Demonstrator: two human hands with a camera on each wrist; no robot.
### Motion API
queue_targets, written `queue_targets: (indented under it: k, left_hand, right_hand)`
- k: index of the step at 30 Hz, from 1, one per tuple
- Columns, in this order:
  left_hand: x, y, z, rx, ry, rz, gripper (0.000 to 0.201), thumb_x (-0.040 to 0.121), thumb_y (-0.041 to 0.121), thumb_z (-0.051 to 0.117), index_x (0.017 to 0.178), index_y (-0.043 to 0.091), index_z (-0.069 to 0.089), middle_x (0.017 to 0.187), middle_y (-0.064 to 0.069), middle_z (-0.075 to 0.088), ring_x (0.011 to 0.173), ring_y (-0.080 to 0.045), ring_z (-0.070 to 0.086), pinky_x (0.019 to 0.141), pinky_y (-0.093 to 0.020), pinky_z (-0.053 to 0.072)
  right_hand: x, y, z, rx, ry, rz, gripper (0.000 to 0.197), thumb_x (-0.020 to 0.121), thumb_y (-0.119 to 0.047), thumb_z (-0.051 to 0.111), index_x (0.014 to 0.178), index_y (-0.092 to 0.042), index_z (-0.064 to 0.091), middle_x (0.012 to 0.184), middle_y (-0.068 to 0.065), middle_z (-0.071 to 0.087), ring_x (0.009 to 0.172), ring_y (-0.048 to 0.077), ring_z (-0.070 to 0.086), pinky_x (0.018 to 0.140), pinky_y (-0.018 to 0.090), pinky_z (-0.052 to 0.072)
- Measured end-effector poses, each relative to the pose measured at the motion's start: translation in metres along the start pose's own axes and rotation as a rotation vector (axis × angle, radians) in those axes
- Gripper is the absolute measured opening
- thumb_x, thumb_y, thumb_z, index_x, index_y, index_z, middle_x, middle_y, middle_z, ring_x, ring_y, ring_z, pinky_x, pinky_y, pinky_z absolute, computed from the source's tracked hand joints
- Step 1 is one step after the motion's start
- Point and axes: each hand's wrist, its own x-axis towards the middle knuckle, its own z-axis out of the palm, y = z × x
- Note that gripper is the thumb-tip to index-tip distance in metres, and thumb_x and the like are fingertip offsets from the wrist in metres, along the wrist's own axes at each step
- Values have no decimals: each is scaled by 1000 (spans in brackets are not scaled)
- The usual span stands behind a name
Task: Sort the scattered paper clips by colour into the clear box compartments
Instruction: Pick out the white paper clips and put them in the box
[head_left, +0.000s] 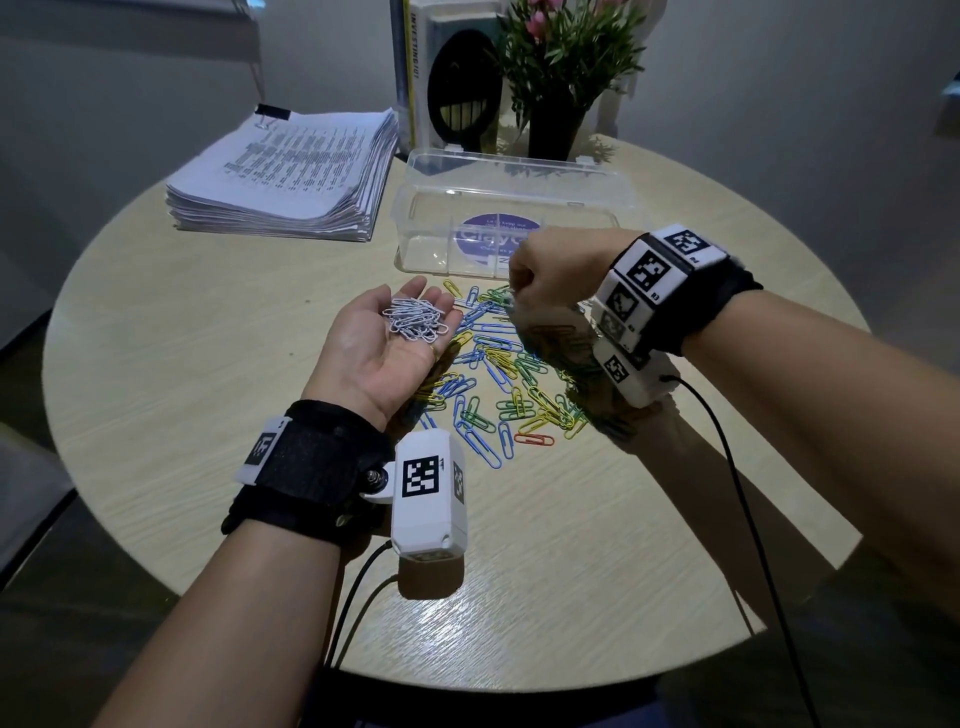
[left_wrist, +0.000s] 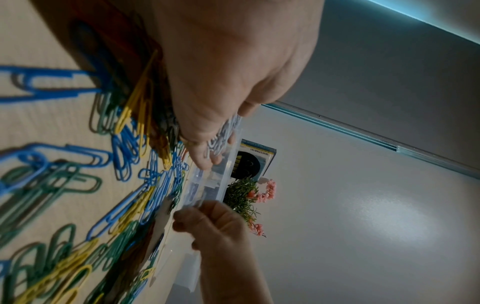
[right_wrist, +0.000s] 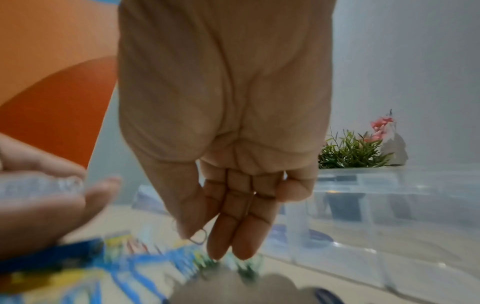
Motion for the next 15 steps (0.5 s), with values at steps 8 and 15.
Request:
queue_targets:
  k: [8,15]
  left_hand:
    - [0,-3,-1,-10,-98,-45,42,102,25,22,98,-3,53,95,-21,60,90,-29,55,103,-42,34]
    - [1,-3,-1,-70,-81,-34,42,102,26,24,104,-2,54,97,-22,58,92,-31,56,100,-45,39]
  right_hand:
    - [-12,-57,-23,359,123,-191,5,79,-12,71,84,-12,72,67,0,68,52,5,57,47,12,45]
    - [-13,-55,-26,378,153,-171,12,85,-7,64,93,-8,74,76,7,72,49,2,61,55,12,51]
